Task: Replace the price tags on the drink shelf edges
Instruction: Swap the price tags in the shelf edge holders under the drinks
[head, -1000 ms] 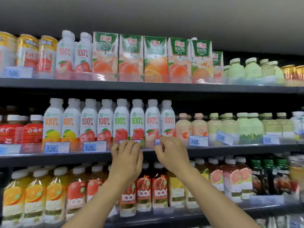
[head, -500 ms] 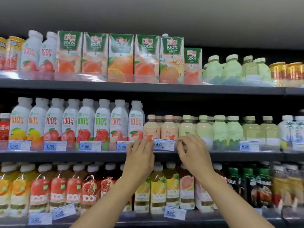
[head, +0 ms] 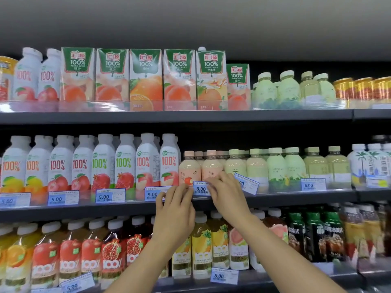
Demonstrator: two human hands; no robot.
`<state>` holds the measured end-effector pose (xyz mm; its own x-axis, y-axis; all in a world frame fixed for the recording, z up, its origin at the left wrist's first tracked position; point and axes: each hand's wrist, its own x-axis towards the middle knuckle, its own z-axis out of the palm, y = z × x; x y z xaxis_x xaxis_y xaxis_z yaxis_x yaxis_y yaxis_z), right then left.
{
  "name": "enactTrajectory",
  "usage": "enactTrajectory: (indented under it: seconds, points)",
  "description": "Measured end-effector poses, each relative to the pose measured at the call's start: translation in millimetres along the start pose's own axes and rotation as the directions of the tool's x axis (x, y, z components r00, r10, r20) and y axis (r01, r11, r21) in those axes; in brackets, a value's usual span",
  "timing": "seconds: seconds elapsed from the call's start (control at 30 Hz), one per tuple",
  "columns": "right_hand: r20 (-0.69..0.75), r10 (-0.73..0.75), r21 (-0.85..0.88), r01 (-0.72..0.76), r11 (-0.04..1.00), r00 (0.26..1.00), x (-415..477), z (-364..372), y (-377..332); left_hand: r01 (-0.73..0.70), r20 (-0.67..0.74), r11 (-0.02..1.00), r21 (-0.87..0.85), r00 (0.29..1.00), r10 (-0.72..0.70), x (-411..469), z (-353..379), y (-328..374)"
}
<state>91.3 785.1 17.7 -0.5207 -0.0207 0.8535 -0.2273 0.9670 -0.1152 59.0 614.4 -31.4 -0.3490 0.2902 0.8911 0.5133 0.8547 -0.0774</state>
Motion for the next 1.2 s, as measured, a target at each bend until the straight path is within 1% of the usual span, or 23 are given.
enactTrajectory:
  seconds: [0.13, 0.23, 0.3, 0.4, 0.47, 0.6, 0.67, 0.77, 0.83, 0.93, 1.07, 1.2]
  points:
    - [-0.066, 0.053, 0.094, -0.046, 0.995, 0.996, 1.1, 0.5, -6.1, -0.012, -0.078, 0.999, -0.044, 0.997, 0.009, -1.4, 4.8, 0.5]
    - [-0.124, 0.058, 0.148, -0.040, 0.988, 0.991, 0.7, -7.2, -0.5, -0.025, -0.116, 0.996, -0.086, 0.993, 0.015, 3.5, 9.4, 12.3]
    - [-0.190, 0.066, 0.198, -0.028, 0.980, 0.980, 3.8, -18.7, 10.7, -0.056, -0.131, 0.992, -0.110, 0.991, 0.041, 10.6, 11.6, 24.7]
    - [-0.268, 0.111, 0.286, -0.031, 0.958, 0.957, 11.0, -42.7, 35.7, -0.103, -0.151, 0.983, -0.150, 0.985, 0.081, 25.6, 15.3, 51.1]
    - [-0.300, 0.116, 0.299, -0.023, 0.954, 0.947, 12.7, -58.5, 58.1, -0.123, -0.165, 0.978, -0.166, 0.982, 0.095, 35.2, 20.7, 75.0]
    - [-0.342, 0.128, 0.309, -0.018, 0.951, 0.931, 4.3, -84.2, 121.7, -0.206, -0.233, 0.964, -0.171, 0.959, 0.164, 50.4, 39.7, 133.2]
    - [-0.333, 0.149, 0.329, -0.034, 0.944, 0.931, -3.1, -97.5, 158.4, -0.219, -0.250, 0.962, -0.165, 0.953, 0.174, 56.1, 51.5, 169.4]
    - [-0.311, 0.194, 0.361, -0.073, 0.930, 0.930, -7.9, -115.8, 203.7, -0.200, -0.236, 0.968, -0.151, 0.958, 0.161, 64.1, 70.5, 214.6]
    - [-0.331, 0.207, 0.350, -0.084, 0.933, 0.921, -8.5, -128.4, 237.2, -0.185, -0.227, 0.971, -0.152, 0.963, 0.148, 73.9, 83.1, 245.6]
    - [-0.345, 0.214, 0.378, -0.073, 0.923, 0.914, -9.6, -144.8, 274.8, -0.153, -0.201, 0.975, -0.160, 0.972, 0.119, 89.5, 95.5, 282.0]
    - [-0.325, 0.184, 0.374, -0.053, 0.926, 0.928, -14.1, -154.9, 301.7, -0.126, -0.173, 0.986, -0.106, 0.979, 0.106, 101.8, 106.9, 311.2]
    - [-0.306, 0.192, 0.394, -0.059, 0.917, 0.933, -14.0, -154.1, 315.1, -0.101, -0.156, 0.992, -0.075, 0.984, 0.089, 110.2, 113.1, 317.4]
